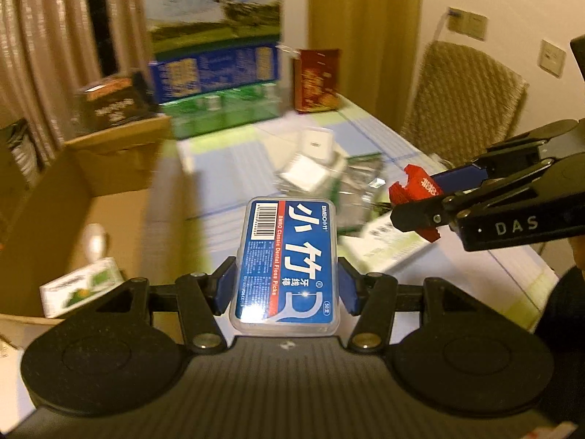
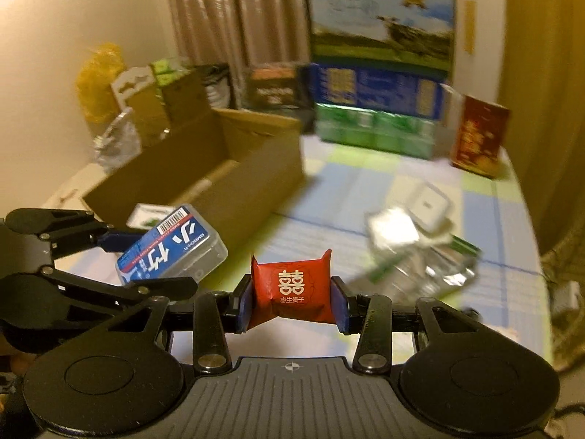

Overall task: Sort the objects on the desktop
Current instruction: 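Carry the toothpick case with the left tool while the right tool carries the candy packet, then release the toothpick case into the cardboard box while the right tool drops the candy packet in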

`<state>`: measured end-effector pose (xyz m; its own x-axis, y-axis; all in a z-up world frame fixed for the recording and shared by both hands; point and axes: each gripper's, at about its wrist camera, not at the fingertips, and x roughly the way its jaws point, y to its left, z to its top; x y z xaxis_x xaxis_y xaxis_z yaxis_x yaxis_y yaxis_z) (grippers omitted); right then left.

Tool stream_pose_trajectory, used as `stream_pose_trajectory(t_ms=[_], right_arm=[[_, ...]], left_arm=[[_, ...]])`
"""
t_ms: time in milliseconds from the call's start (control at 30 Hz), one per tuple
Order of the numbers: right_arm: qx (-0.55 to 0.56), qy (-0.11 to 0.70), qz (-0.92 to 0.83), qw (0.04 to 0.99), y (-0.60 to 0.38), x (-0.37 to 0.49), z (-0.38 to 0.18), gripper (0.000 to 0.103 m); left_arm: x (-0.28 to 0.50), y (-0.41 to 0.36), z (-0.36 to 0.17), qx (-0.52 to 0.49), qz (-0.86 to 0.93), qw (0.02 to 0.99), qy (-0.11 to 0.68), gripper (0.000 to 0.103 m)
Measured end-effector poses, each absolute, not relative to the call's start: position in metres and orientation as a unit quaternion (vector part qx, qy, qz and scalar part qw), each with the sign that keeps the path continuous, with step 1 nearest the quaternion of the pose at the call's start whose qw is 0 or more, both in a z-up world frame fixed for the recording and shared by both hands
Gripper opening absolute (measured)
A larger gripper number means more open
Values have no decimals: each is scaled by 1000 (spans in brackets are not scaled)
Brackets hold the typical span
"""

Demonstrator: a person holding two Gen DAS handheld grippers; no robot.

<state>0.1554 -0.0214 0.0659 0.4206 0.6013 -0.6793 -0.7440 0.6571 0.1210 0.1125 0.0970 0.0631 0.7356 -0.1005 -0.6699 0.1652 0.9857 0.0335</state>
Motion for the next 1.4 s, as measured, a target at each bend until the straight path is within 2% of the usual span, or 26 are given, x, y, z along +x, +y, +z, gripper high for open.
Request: stream_pose_trajectory(t_ms=[600,1000,1200,1233,1367,1400], right_arm=[[-105,332,472,810,132,162,87,40],[-116,337,474,805,178,186,72,41],[-111,342,477,802,190,192,66,41],[-106,346,477,801,192,193,65,43],[-84,349,481,800,193,198,65,69],[-80,344,479,803,190,197,67,70]], left_arm=[[117,267,87,6,44,940,339,51],[156,303,66,5,45,935,353,52],[153,314,57,1,56,935,351,60],[152,314,56,2,60,935,351,62],[144,320,54,-2,72,932,354,68],[141,320,55,-2,74,933,352,71]])
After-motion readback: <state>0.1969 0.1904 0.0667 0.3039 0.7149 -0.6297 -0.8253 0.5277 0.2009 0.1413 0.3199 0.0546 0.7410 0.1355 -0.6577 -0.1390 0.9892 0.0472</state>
